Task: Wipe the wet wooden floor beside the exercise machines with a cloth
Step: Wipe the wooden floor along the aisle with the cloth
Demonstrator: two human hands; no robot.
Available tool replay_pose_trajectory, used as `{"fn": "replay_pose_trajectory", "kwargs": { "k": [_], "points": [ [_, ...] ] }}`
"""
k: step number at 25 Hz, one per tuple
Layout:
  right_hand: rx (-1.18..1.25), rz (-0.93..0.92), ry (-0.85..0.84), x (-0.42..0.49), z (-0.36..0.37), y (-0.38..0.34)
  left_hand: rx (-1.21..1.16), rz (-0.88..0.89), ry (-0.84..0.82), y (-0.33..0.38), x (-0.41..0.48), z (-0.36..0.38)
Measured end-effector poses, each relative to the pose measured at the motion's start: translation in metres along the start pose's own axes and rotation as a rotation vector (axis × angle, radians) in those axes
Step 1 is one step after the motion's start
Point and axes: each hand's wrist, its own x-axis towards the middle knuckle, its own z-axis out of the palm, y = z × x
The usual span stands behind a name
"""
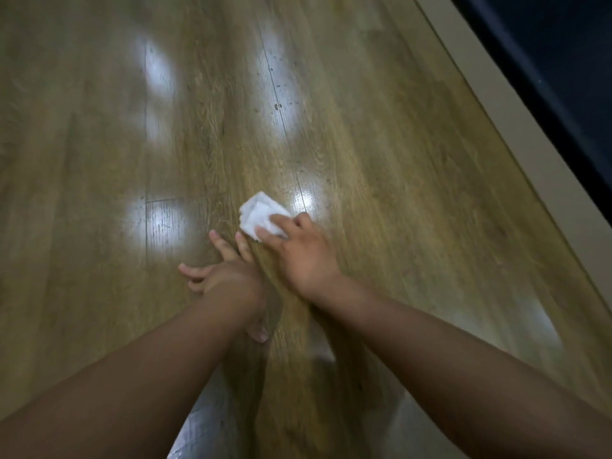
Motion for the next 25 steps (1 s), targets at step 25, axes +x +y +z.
{"fn": "replay_pose_trajectory", "kwargs": {
  "k": [25],
  "points": [
    [-0.17,0.453,-0.004,-0.128,-0.04,0.162,0.034,0.268,0.304,-0.124,0.036,-0.001]
  ]
}}
